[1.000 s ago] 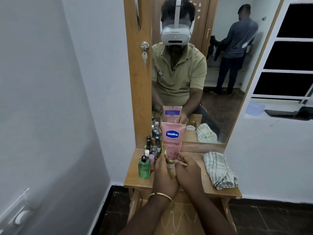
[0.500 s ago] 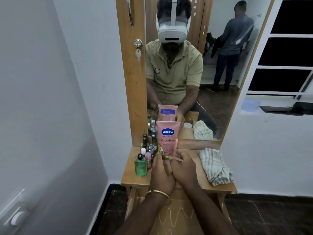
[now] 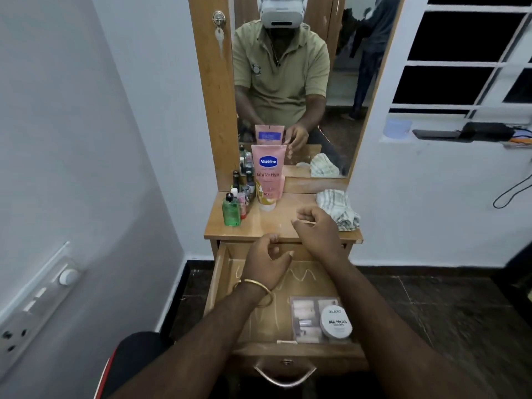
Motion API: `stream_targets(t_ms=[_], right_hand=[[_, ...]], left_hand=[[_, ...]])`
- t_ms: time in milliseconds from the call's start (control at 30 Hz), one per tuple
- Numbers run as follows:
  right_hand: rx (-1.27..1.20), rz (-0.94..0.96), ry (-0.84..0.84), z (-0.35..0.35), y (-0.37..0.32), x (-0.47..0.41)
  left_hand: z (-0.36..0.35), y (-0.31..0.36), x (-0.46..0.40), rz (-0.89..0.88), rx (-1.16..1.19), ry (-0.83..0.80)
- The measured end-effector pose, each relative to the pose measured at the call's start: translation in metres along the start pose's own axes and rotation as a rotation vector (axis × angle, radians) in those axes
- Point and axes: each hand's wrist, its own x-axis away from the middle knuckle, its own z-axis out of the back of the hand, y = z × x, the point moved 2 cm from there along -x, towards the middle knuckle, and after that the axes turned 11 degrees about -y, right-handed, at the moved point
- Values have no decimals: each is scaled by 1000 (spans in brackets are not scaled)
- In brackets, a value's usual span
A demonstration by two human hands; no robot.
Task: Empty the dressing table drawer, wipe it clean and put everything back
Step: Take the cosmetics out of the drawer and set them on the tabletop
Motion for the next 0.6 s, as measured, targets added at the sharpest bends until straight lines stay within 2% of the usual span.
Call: stream_targets(t_ms=[100, 233, 300, 400, 467, 600], right_hand=[[120, -6, -139, 7, 14, 16], [557, -125, -401, 17, 40, 35], [732, -212, -570, 17, 51, 50], [859, -306, -761, 14, 62, 69], [964, -342, -804, 12, 71, 76], [1144, -225, -661, 3, 90, 82]], left_hand=[[-4, -9, 12, 75, -224, -180], [-15, -19, 23, 145, -704, -494], [-23, -23, 25, 165, -834, -566], [-33, -27, 25, 156, -920, -610], [-38, -28, 25, 162, -944, -619], [-43, -30, 22, 154, -975, -604]])
